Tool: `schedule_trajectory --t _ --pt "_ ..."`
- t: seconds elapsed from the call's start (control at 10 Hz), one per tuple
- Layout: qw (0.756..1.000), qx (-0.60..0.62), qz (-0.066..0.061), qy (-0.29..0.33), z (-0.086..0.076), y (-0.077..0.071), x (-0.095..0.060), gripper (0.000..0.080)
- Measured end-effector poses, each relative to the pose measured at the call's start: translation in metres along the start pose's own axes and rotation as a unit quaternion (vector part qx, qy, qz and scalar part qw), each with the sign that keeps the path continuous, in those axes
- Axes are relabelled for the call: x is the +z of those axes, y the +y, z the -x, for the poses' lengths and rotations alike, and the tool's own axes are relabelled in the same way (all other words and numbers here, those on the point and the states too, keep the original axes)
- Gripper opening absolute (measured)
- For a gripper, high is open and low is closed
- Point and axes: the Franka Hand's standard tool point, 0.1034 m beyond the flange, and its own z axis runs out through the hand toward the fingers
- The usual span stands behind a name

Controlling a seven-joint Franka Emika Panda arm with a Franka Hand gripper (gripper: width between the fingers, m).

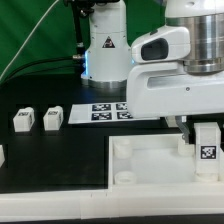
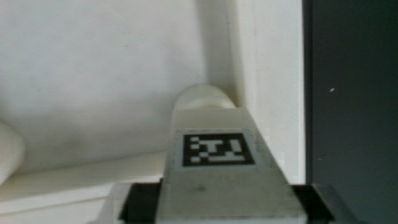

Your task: Assemble one leg

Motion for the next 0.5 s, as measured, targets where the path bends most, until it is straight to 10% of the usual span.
schedule_trajectory --t 0.5 --pt "0.981 0.192 -0.003 0.009 -0.0009 0.0002 0.0007 0.0292"
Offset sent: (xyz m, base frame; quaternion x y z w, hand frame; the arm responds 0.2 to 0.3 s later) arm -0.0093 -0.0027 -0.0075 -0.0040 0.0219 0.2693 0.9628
